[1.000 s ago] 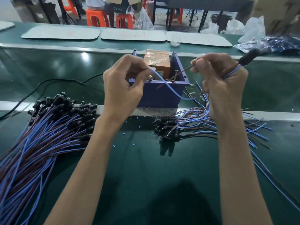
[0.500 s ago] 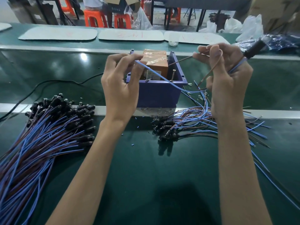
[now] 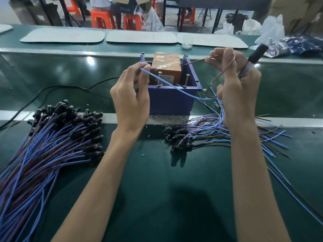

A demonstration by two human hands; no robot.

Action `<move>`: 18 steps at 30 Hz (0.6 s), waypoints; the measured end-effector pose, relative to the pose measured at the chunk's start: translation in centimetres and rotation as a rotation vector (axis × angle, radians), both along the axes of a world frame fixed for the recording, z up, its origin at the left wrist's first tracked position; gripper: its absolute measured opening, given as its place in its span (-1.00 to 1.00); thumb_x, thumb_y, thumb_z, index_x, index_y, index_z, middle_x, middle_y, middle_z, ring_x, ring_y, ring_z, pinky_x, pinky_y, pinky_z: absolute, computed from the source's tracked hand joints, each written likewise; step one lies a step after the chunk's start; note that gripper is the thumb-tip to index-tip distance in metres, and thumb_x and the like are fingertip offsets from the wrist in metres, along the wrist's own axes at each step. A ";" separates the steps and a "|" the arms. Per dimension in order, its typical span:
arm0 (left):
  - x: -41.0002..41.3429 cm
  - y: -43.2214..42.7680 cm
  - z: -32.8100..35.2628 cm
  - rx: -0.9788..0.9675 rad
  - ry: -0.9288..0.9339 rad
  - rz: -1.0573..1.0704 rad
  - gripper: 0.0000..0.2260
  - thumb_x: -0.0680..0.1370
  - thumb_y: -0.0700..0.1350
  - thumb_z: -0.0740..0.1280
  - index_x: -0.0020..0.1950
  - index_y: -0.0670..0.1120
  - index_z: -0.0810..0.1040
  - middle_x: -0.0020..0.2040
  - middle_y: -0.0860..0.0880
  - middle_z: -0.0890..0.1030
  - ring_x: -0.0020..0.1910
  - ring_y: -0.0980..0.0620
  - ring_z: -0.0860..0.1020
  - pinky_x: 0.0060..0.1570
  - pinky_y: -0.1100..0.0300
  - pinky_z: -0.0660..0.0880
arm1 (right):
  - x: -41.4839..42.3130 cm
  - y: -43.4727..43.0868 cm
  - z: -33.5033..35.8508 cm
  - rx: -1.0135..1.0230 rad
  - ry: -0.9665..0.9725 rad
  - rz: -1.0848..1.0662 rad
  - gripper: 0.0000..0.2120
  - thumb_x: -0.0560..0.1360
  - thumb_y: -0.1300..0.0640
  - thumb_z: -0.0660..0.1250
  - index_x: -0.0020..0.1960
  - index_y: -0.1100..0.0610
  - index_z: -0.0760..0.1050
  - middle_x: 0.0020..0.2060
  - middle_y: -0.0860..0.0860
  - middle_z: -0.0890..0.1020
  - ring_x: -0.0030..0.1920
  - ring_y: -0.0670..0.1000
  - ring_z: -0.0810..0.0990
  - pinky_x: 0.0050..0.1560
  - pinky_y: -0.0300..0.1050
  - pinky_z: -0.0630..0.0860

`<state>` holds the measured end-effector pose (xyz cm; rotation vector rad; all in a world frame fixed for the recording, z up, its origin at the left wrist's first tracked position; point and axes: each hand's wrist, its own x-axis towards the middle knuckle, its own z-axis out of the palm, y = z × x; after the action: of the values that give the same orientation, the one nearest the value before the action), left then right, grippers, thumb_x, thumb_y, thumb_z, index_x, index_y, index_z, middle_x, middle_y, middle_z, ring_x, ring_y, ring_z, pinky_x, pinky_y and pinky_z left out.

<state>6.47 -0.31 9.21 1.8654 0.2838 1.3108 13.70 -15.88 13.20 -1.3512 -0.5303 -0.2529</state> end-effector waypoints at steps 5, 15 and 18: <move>0.2 -0.5 0.0 -0.097 0.059 -0.011 -0.79 0.64 -0.11 0.25 0.10 -0.21 0.60 -0.13 0.02 0.61 -0.24 0.42 0.52 -0.21 0.57 0.33 | 0.2 0.5 -0.2 0.072 0.160 -0.093 -0.76 0.64 0.08 0.16 -0.13 0.11 0.49 -0.12 0.01 0.64 -0.02 -0.06 0.68 -0.45 -0.41 0.31; 0.9 -0.9 -0.2 -0.376 0.090 -0.044 -0.79 0.61 0.07 0.23 -0.02 -0.03 0.56 -0.14 0.03 0.65 -0.10 0.08 0.66 0.05 0.07 0.58 | 0.8 0.8 -0.8 0.215 0.557 -0.054 -0.67 0.67 0.01 0.04 -0.13 0.14 0.42 -0.14 0.06 0.60 -0.15 -0.07 0.66 -0.61 -0.34 0.10; 0.9 -0.8 -0.3 -0.387 0.081 -0.042 -0.82 0.61 0.07 0.23 -0.12 0.04 0.52 -0.19 0.05 0.64 -0.14 0.02 0.67 0.05 -0.06 0.57 | 1.0 0.9 -1.1 0.199 0.604 -0.049 -0.65 0.68 0.00 0.01 -0.15 0.15 0.39 -0.22 0.04 0.58 -0.24 -0.08 0.65 -0.63 -0.35 0.11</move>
<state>7.38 -1.08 8.93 1.5872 0.5008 1.0659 14.69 -14.96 12.13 -1.1717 0.0353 0.0679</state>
